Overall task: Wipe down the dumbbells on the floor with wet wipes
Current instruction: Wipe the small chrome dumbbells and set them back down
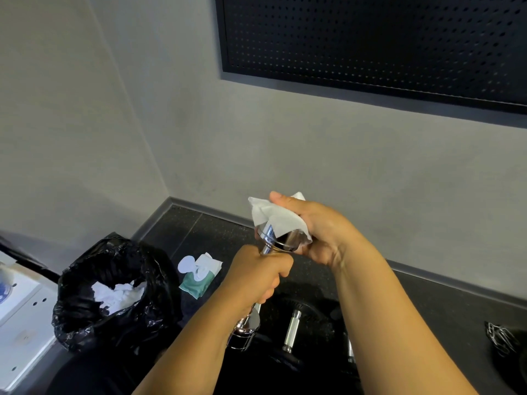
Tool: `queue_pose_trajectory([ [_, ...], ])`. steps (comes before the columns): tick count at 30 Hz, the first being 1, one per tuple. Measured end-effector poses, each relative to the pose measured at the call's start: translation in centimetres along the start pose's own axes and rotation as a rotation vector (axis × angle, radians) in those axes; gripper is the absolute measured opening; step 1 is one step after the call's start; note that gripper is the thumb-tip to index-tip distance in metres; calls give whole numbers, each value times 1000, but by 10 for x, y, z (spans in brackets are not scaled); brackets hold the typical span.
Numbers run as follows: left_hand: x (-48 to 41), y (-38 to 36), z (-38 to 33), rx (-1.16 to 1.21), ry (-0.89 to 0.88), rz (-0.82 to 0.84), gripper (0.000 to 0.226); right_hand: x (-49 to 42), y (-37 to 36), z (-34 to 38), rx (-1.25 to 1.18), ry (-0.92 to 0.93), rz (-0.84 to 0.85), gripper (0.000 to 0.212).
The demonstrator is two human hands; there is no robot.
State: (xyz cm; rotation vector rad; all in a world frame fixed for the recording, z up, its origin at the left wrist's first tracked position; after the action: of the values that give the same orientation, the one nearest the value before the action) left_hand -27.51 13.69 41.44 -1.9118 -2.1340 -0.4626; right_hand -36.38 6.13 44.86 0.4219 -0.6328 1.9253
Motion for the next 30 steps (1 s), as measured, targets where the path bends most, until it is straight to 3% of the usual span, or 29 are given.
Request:
queue_pose_trajectory([
  [11,-10,3,25,7,118,25,27,-20,11,-50,-461,-59,-135,58],
  [13,-11,3,27,17,125,47,24,-21,14,-59,-452,-43,-174,57],
  [15,-14,7,30,49,139,57,23,-23,20,-69,-388,-44,-293,23],
  [16,-16,9,32,73,152,59,25,-25,26,-75,-335,-41,-384,16],
  [19,-24,17,38,134,205,69,24,-32,43,-90,-139,16,-579,18],
  [21,-30,23,42,150,241,60,21,-32,39,-97,-42,18,-531,14],
  [23,-38,29,46,144,264,48,14,-35,21,-102,16,-40,-371,17],
  [26,-49,39,53,131,291,30,14,-46,-6,-110,-114,-113,-170,19],
  [30,-68,54,66,88,286,25,12,-64,-21,-119,-169,-133,-142,22],
])
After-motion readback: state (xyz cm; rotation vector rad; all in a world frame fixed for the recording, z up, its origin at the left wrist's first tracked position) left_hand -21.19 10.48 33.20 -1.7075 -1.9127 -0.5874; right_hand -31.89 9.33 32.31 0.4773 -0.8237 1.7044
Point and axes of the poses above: each hand's wrist, its own x-axis away from the middle knuckle, its own y-axis out of the back of the hand, z = x × y, the point moved 3 cm from there along -x, towards the middle knuckle, and after that the axes turned 3 degrees about -y, right-handed, at the moved point
